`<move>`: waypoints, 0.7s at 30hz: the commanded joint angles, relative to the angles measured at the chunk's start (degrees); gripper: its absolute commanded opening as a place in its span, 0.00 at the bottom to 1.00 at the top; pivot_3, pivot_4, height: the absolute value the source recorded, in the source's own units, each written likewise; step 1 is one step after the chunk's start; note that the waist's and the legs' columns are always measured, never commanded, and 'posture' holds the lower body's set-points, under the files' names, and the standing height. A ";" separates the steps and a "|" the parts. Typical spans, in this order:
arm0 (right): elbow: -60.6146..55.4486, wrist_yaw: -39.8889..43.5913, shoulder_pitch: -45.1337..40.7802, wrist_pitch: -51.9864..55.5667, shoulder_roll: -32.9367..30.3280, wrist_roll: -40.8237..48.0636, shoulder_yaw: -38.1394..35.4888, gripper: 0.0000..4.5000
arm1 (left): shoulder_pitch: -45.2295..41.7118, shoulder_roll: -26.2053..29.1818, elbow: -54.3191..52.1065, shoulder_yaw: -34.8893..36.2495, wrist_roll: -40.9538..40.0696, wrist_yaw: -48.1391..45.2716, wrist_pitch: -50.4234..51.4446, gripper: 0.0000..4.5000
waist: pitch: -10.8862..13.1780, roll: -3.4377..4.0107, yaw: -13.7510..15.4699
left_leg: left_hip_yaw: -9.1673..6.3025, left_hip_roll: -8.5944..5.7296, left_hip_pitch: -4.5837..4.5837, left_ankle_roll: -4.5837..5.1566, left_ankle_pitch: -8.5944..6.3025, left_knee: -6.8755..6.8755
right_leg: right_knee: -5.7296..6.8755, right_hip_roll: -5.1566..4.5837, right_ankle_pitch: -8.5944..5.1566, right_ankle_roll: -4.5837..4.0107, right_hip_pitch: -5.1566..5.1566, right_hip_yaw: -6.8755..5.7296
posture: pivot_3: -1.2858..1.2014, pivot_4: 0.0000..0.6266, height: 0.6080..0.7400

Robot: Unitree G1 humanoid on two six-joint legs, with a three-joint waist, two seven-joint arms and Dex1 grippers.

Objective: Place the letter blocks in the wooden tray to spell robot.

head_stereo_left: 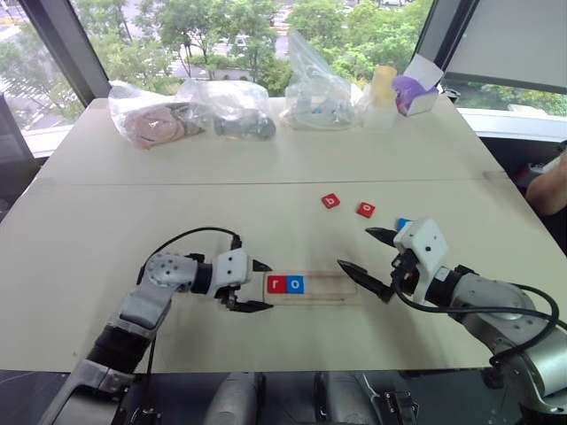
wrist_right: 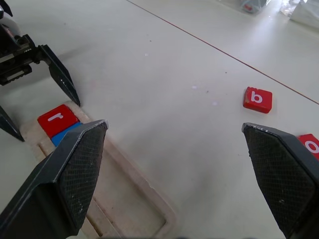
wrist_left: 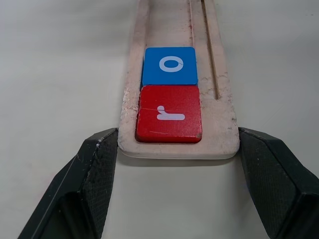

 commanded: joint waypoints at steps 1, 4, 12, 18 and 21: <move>-2.33 0.67 -0.70 -0.85 -0.50 0.60 -0.44 1.00 | 2.31 0.89 -2.36 -3.00 1.29 1.06 2.80 0.69 | 0.00 0.00 0.03 | 0.01 0.00 0.00 0.04 -0.02 0.00 | -0.03 -0.01 0.00 0.00 0.01 0.00 | 0.52 0.24 1.00; -2.25 0.92 -0.88 -0.83 -0.51 0.51 -0.40 1.00 | 3.46 1.44 -4.01 -3.08 0.90 1.76 4.02 0.69 | 0.00 0.00 0.01 | 0.02 -0.01 -0.02 0.10 -0.07 0.00 | -0.10 -0.02 0.00 0.01 0.02 0.00 | 0.52 0.24 1.00; -1.42 1.53 -1.75 -0.98 -0.45 0.14 0.02 1.00 | 4.83 2.62 -5.33 -3.58 0.45 1.86 4.19 0.69 | 0.00 0.00 0.00 | 0.03 0.00 -0.02 0.11 -0.08 -0.03 | -0.13 -0.04 -0.02 -0.03 0.02 0.00 | 0.52 0.24 1.00; -1.24 1.82 -2.07 -0.93 -0.42 0.04 0.05 1.00 | 4.42 3.25 -5.83 -3.23 0.02 1.97 5.16 0.69 | 0.00 0.01 -0.01 | 0.03 0.00 -0.02 0.12 -0.09 -0.07 | -0.15 -0.04 -0.01 -0.01 0.00 0.00 | 0.52 0.24 1.00; -1.11 1.92 -2.17 -1.00 -0.47 -0.13 0.13 1.00 | 4.42 3.95 -6.68 -3.47 -0.59 1.86 6.44 0.69 | 0.00 0.01 -0.02 | 0.03 0.00 -0.02 0.12 -0.09 -0.08 | -0.15 -0.04 -0.01 -0.02 0.00 0.00 | 0.52 0.24 1.00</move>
